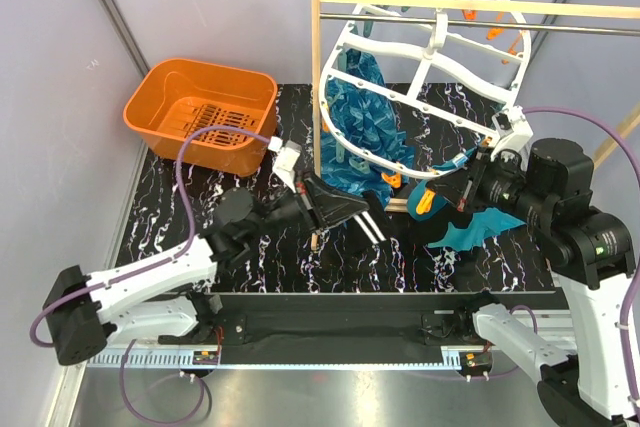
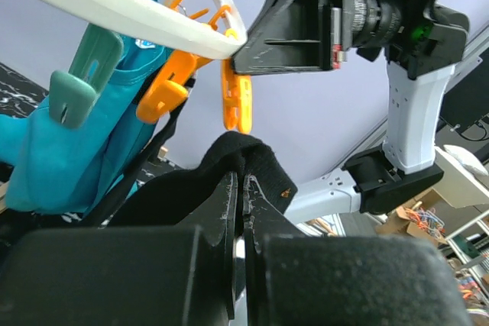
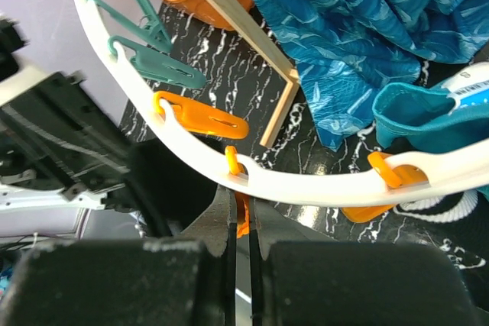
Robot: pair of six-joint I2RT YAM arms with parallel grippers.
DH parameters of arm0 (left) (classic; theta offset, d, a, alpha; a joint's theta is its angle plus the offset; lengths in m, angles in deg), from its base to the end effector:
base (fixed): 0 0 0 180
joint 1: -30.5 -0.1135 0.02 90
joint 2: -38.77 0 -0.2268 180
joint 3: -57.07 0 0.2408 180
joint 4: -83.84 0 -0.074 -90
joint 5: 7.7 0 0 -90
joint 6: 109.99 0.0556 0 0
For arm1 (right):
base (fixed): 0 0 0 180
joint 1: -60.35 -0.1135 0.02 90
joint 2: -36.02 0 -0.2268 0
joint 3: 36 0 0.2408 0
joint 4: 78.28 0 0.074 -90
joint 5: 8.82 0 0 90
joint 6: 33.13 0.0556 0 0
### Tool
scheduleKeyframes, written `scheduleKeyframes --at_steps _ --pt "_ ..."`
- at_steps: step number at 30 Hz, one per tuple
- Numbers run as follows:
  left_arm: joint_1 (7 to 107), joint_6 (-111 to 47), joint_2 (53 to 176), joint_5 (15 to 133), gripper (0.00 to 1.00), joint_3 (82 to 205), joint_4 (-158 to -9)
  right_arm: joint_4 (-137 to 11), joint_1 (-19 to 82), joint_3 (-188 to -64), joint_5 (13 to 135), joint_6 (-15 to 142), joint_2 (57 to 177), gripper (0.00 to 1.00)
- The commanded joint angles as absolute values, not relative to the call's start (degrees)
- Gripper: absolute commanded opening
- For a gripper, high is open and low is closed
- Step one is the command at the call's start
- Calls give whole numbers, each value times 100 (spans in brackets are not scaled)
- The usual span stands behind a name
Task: Clip the socks to the hanger
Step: Clamp the sock onto the hanger.
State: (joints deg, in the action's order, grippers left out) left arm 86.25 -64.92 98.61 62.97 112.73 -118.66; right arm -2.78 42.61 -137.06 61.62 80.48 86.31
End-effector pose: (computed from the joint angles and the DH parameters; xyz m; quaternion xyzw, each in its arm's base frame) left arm 0.1346 -0.2305 0.3318 0.1899 0.5618 -0.6780 0.4344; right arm 0.1298 0.0611 0.4216 -0.0490 0.8335 0.3215 0.4467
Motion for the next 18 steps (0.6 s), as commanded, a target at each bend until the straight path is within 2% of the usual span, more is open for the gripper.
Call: scheduleKeyframes --at_steps 1,18 --pt "8684 -6517 10187 6296 0 11702 -12761 -523 4180 -13726 5490 8112 8630 0" --pt "8728 -6746 10979 6332 0 12150 -12911 -646 4180 -13691 5428 8112 8542 0"
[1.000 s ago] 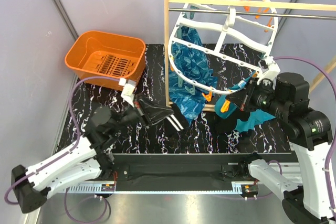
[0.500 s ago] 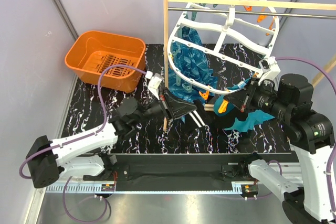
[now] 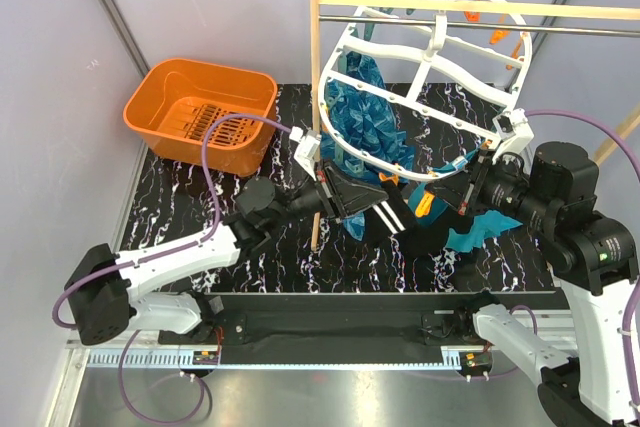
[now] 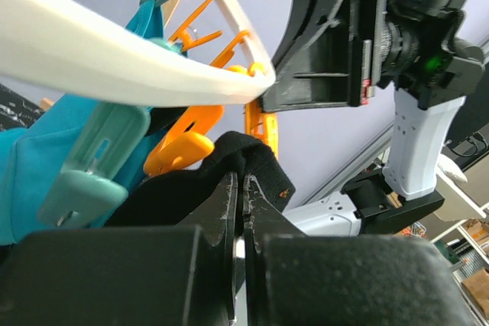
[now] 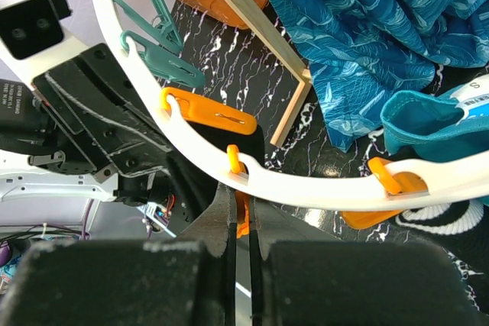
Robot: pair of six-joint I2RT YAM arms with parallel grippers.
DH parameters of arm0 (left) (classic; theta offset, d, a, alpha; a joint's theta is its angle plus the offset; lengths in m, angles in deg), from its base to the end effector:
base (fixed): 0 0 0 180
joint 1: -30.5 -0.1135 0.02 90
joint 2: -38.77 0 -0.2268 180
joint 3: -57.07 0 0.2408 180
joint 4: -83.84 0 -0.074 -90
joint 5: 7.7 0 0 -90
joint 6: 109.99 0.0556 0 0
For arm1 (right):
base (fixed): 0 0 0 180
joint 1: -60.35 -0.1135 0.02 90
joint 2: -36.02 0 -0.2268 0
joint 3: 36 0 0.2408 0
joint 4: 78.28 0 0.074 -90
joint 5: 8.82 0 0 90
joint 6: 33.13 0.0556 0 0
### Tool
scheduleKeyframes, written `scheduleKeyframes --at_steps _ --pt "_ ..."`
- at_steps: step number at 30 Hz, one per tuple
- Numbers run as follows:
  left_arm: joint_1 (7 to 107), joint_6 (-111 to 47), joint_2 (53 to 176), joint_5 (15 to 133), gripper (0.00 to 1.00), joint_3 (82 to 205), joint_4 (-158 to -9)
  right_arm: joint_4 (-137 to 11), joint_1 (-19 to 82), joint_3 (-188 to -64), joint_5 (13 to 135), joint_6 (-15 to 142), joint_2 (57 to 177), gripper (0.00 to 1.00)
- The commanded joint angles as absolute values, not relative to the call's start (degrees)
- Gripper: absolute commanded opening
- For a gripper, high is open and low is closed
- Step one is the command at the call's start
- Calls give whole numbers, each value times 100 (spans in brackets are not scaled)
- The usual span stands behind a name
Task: Clip the socks to the hanger
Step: Clamp the sock onto the hanger.
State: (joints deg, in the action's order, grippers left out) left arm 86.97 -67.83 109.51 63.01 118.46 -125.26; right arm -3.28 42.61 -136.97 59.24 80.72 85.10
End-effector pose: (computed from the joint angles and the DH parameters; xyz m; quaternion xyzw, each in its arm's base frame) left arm 0.1514 -0.2617 0.3312 0.1793 0.5553 -0.6959 0.4186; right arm 0.1228 0.0611 0.4251 -0.0611 0.8236 0.3405 0.4494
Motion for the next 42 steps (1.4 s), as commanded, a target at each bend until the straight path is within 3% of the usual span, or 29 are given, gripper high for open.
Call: scheduleKeyframes --at_steps 1,23,42 --pt "8728 -6745 11005 6332 0 12194 -12884 -638 4189 -13726 5428 8112 8551 0" --pt "8737 -6631 10821 6296 0 12203 -11979 -646 4189 -13735 5446 8086 8515 0" --pt "8763 -6895 11199 6173 0 12423 -12286 -690 4180 -13621 5358 8112 8498 0"
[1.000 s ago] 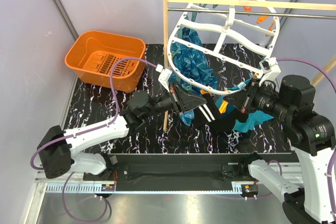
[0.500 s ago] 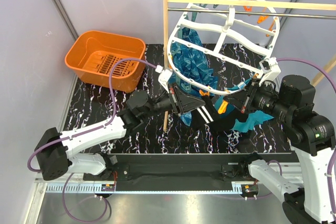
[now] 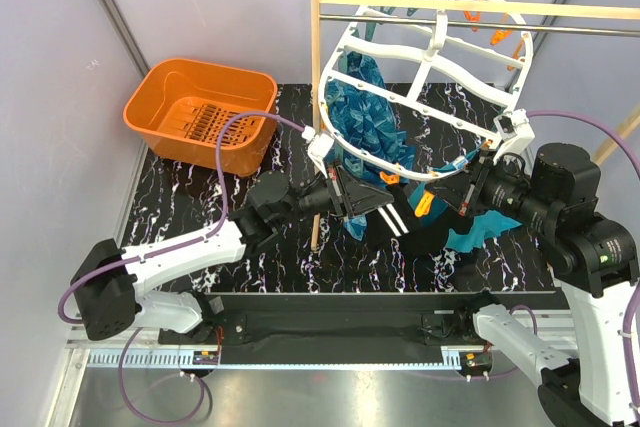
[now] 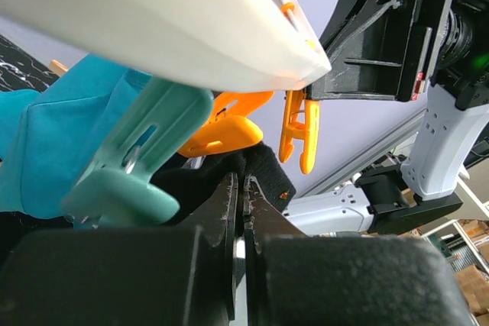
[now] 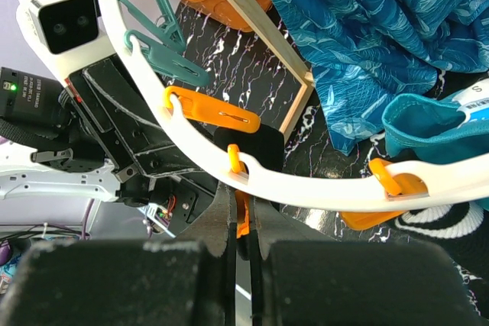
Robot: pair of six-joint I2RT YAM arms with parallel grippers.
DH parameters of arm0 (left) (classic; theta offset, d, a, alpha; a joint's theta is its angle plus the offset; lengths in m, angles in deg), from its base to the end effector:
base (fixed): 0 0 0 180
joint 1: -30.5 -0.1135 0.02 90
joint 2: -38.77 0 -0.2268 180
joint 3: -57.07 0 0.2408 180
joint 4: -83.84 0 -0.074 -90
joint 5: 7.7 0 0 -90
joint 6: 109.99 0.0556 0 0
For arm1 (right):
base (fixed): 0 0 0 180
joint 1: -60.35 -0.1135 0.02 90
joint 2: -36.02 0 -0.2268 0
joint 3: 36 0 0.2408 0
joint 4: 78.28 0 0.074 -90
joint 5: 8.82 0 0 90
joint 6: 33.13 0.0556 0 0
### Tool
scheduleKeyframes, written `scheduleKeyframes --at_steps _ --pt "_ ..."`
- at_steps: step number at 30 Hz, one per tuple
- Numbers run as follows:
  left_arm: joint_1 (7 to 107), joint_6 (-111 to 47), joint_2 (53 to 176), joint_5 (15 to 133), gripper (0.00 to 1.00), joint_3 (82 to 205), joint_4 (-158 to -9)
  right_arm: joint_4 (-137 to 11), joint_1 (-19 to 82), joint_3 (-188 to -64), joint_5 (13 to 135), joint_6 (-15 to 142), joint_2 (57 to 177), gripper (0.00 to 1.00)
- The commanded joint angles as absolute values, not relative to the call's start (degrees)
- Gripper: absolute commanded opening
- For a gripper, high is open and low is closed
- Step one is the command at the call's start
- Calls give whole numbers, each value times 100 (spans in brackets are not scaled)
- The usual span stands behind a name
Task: Clip the socks to the hanger
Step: Clamp the sock onto the hanger.
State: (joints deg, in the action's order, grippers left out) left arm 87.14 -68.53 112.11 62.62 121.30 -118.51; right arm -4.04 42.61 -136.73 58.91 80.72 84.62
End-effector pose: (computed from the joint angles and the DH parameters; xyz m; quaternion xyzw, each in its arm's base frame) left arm 0.1580 -0.2740 0.3216 0.1768 0.6008 -0.6780 0.3850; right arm 0.1213 0.0609 0.4265 -0.0643 0.8185 0.3443 0.4553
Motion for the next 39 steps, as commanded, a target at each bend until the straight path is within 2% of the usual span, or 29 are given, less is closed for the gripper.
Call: scheduleKeyframes --at_steps 1,21,31,32,39 --pt "8763 -6895 11190 6165 0 12440 -12287 -690 4189 -13629 5358 8104 8498 0" --pt "8842 -6877 11278 6182 0 12705 -12181 -734 4189 -13594 5305 8121 8516 0" --pt "8851 -7150 11339 6402 0 12651 -12585 -848 4189 -13419 5182 8174 8437 0" --pt "8851 -7150 11339 6393 0 12652 -12594 -857 4189 -13410 5182 8183 8419 2" --pt "8851 -7141 11365 6393 0 12660 -12524 -857 4180 -13427 5199 8200 8375 41"
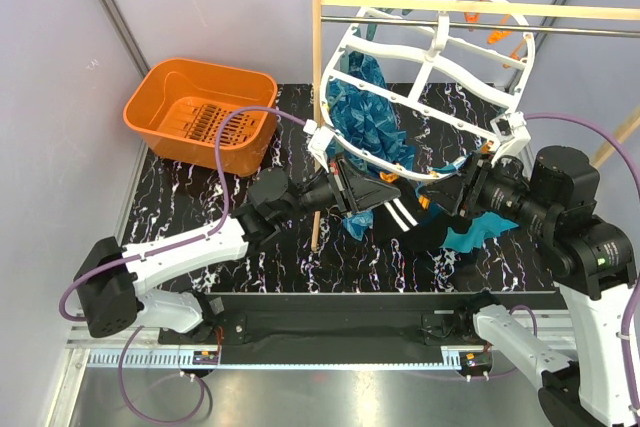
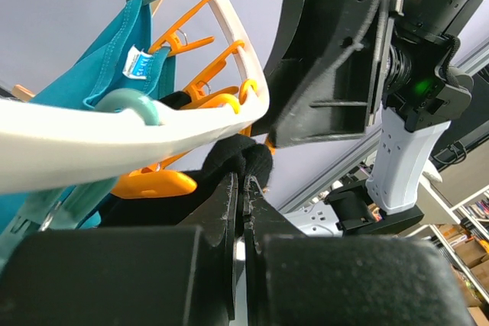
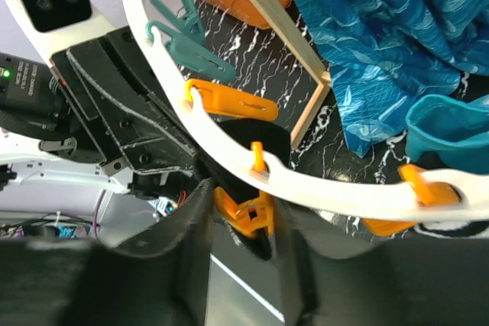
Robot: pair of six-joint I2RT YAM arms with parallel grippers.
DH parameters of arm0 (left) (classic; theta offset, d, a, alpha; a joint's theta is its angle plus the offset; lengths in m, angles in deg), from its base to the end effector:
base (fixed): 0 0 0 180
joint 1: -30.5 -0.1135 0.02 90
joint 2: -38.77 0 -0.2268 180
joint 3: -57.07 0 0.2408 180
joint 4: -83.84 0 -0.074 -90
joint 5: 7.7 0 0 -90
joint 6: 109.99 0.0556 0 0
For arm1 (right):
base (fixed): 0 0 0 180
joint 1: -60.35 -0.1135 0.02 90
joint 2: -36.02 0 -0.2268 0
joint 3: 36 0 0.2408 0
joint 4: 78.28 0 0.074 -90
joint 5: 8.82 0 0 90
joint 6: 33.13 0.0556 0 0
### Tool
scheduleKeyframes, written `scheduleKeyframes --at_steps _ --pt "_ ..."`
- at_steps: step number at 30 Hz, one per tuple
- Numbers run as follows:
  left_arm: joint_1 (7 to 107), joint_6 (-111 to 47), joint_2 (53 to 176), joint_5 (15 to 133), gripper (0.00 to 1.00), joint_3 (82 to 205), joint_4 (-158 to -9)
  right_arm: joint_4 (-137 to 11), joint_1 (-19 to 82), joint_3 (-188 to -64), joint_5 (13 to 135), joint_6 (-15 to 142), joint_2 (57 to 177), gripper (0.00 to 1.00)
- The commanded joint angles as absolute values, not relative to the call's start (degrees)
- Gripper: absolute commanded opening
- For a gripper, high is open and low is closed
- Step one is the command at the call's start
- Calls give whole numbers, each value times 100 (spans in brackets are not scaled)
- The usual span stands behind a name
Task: Clip the socks to the hanger
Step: Clamp the sock onto the hanger.
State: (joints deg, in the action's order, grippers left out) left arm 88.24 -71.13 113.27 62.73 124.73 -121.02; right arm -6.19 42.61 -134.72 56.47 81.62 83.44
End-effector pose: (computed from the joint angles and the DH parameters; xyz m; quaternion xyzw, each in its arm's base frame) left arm 0.1543 -0.2794 0.3425 0.1706 0.5702 -0.7067 0.3825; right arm 0.1201 0.0628 0.4242 -0.0721 0.8099 0.3652 0.4532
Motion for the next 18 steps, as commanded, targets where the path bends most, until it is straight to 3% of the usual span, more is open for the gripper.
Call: scheduleKeyframes --at_steps 1,6,8,9,12,18 --pt "8851 -7150 11374 6376 0 12660 -12524 -857 4180 -13427 5208 8200 8349 43" --pt "8851 -7132 11375 6288 3 12687 -12524 -822 4180 -13445 5252 8218 8305 56" --pt "8851 -7088 11357 6331 15 12687 -12428 -804 4189 -13454 5322 8209 8278 63" --pt "8851 -7062 11313 6349 28 12669 -12384 -744 4189 -13462 5340 8200 8252 65" --pt "8851 -6974 11199 6402 54 12625 -12287 -621 4189 -13498 5428 8148 8173 72" --pt "8851 -6702 10935 6393 73 12572 -11831 -155 4189 -13480 5744 7867 7875 84"
